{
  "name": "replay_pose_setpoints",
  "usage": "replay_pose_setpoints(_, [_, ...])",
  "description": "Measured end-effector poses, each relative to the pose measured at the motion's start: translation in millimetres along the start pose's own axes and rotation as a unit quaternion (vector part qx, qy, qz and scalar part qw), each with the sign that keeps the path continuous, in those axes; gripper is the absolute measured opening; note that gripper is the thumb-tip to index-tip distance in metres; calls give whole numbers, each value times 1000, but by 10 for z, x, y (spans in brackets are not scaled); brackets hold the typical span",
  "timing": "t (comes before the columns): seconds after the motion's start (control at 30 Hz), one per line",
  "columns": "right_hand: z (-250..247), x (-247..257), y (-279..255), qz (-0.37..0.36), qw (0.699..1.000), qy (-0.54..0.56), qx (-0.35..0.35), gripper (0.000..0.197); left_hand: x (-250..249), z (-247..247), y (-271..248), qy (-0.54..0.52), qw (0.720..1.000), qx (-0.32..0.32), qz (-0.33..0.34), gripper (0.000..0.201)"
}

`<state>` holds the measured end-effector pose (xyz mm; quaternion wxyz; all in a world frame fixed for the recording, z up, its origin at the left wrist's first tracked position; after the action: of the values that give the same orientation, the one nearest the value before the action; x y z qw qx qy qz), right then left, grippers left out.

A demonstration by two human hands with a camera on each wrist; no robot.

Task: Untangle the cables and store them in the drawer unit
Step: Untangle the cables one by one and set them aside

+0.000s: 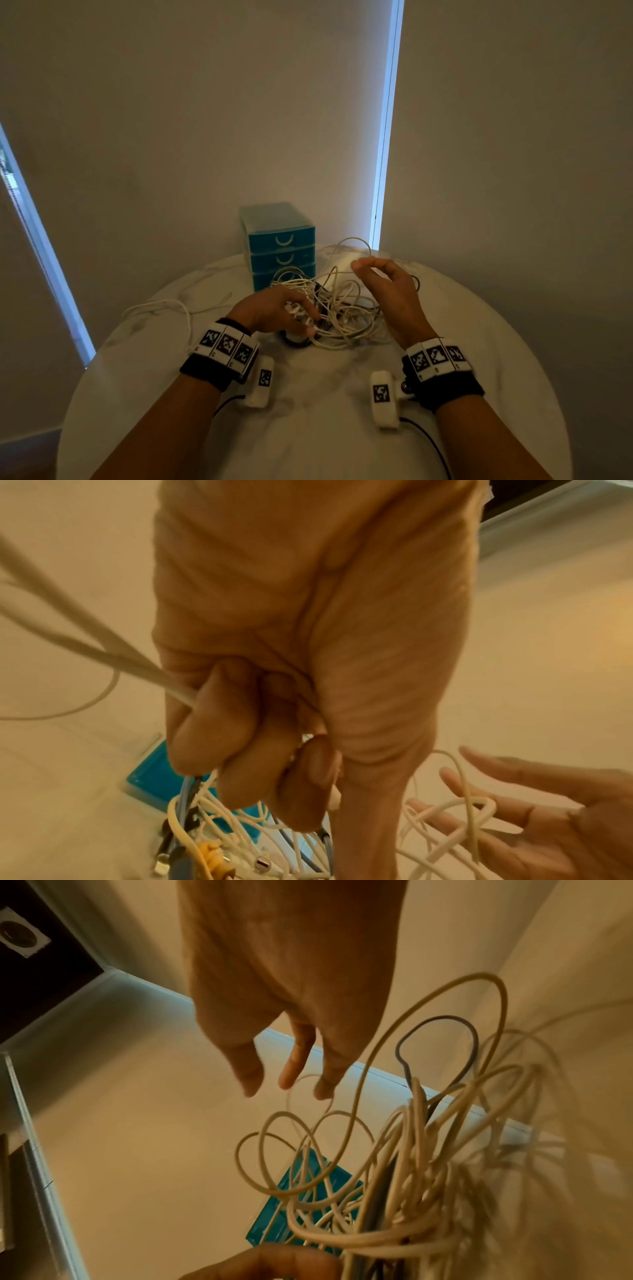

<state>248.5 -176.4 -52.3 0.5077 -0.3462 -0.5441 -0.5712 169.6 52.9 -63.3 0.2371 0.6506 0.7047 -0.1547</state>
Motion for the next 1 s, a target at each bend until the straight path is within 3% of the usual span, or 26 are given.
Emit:
replay_pose_setpoints(0.1, [102,-23,-31,-21,994,-51,99,52,-11,8,5,24,1000,-16,-7,27])
replay_pose_setpoints(0.17, [178,-117,-26,-67,971,-162,164,71,-33,21,4,43,999,-23,-4,22])
replay_pose_setpoints(0.23, [223,-223,3,-86,946,-242,196,78,-53,25,-17,64,998,-26,1,21])
replay_pose_setpoints(0.37, [196,-253,35,-100,944,-265,166,62,-82,64,-48,93,995,30,14,36])
replay_pose_setpoints(0.43, [171,-260,62,-106,953,-248,136,57,-116,59,-51,111,993,27,17,37])
replay_pose_setpoints(0.53, [93,-314,143,-99,974,-201,45,46,-162,10,-33,73,996,-33,38,27])
replay_pose_setpoints(0.63, [-17,-304,201,-125,969,-203,-60,31,-210,-45,-11,-52,991,-113,46,15])
replay_pose_setpoints(0.7, [-39,-245,175,-143,969,-178,-90,34,-229,-96,6,-111,977,-179,25,7])
replay_pose_setpoints(0.8, [19,-148,139,-170,974,-129,-83,41,-193,-129,6,-180,953,-245,-9,6])
replay_pose_setpoints(0.9, [94,-103,95,-187,978,-96,-1,27,-115,-104,12,-223,940,-256,-35,8])
replay_pose_setpoints(1.0, [87,-93,49,-160,972,-155,76,13,-83,-80,45,-241,936,-250,-58,8])
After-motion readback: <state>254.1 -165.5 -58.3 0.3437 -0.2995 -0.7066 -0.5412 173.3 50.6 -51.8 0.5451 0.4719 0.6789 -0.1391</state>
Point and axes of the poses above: each hand's wrist, its own y-axis towards the middle knuckle, its own z-axis out of the palm, x = y × z, the point moved 3 cm from there along y, towards the middle knuckle, and after that the axes turned 8 degrees about -x, right-handed, at the moved point
